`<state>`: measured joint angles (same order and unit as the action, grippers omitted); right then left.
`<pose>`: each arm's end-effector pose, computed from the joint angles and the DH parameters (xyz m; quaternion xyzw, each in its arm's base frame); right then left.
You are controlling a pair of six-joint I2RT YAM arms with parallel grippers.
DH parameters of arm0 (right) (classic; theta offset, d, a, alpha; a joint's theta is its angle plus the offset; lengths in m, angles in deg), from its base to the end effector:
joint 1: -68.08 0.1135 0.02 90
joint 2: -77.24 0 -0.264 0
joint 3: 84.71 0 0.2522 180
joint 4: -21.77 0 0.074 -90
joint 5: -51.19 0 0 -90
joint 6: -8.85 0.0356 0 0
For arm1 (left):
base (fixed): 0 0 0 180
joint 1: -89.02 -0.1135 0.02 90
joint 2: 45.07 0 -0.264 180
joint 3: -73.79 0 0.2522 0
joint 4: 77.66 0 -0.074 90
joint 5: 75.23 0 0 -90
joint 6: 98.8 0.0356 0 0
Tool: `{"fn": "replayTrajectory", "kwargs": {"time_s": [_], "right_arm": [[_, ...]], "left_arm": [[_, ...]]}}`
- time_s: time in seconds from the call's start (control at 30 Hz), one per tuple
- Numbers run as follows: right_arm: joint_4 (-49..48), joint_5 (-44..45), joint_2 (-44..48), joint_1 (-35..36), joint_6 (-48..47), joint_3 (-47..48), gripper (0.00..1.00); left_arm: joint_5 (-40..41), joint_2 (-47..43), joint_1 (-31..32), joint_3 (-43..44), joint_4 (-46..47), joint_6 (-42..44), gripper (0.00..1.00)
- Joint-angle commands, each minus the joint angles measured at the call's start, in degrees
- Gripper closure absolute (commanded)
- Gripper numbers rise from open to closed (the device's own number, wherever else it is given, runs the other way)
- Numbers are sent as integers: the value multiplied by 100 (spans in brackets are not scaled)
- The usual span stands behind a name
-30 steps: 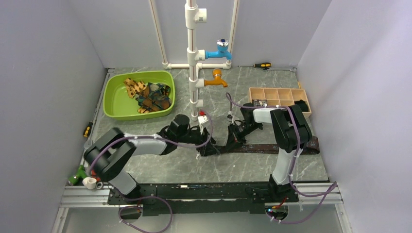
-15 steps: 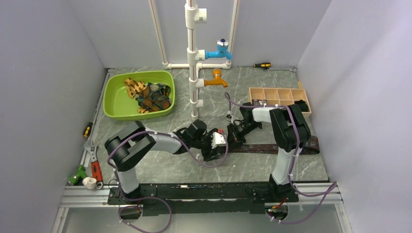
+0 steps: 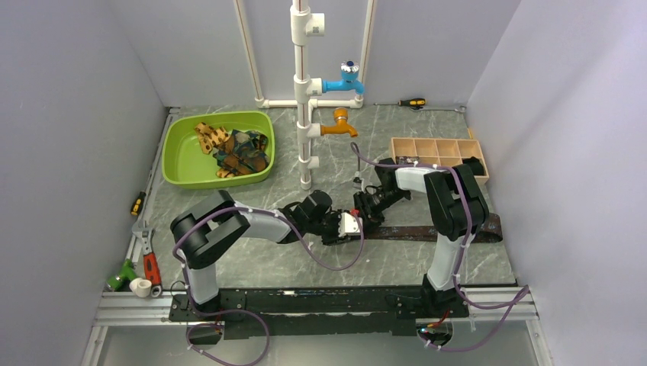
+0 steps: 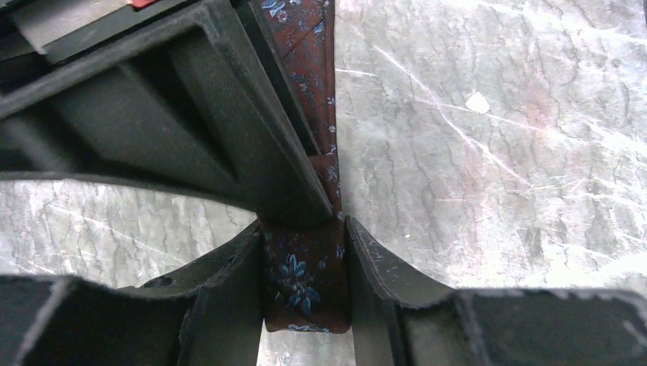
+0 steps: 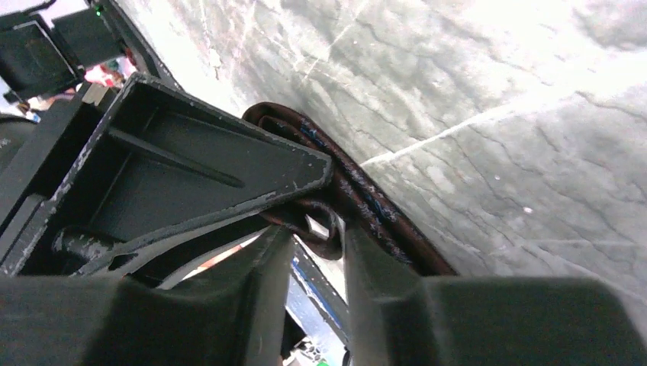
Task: Roll the ties
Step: Roll the tie at the center of the board.
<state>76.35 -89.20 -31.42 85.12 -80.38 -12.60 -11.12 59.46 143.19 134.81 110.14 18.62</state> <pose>0.2837 0.1156 0.1168 0.1239 -0.8963 -0.4192 0.0747 0.1953 -0.2971 0.1335 0.6440 0.5898 -0.2968 0.3865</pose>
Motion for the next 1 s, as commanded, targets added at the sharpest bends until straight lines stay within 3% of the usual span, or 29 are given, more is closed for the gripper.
{"fn": "replayTrajectory", "kwargs": {"time_s": [0.0,0.1,0.13,0.23,0.4,0.53,0.7,0.87,0.97], "right_arm": [[-11,283,25,1,-177,237,77],[84,275,-39,7,-229,326,97],[130,262,-41,7,-238,376,100],[281,285,12,5,-311,469,99],[362,502,-10,1,-391,412,85],[248,742,-311,5,-385,332,92],[248,991,-531,19,-462,321,100],[192,1113,-479,14,-374,271,80],[238,1162,-526,20,-354,326,80]], "left_arm": [[243,50,14,-259,-757,32,58],[180,38,19,-280,-743,-7,58],[138,53,19,-249,-839,-8,58],[74,37,2,-288,-910,68,60],[-36,-22,-33,-366,-1026,157,61],[-51,-64,-84,-412,-945,76,57],[-260,-407,-320,-820,-263,-263,41],[-377,-571,-442,-1122,127,-264,37],[-353,-466,-438,-1085,181,-214,38]]}}
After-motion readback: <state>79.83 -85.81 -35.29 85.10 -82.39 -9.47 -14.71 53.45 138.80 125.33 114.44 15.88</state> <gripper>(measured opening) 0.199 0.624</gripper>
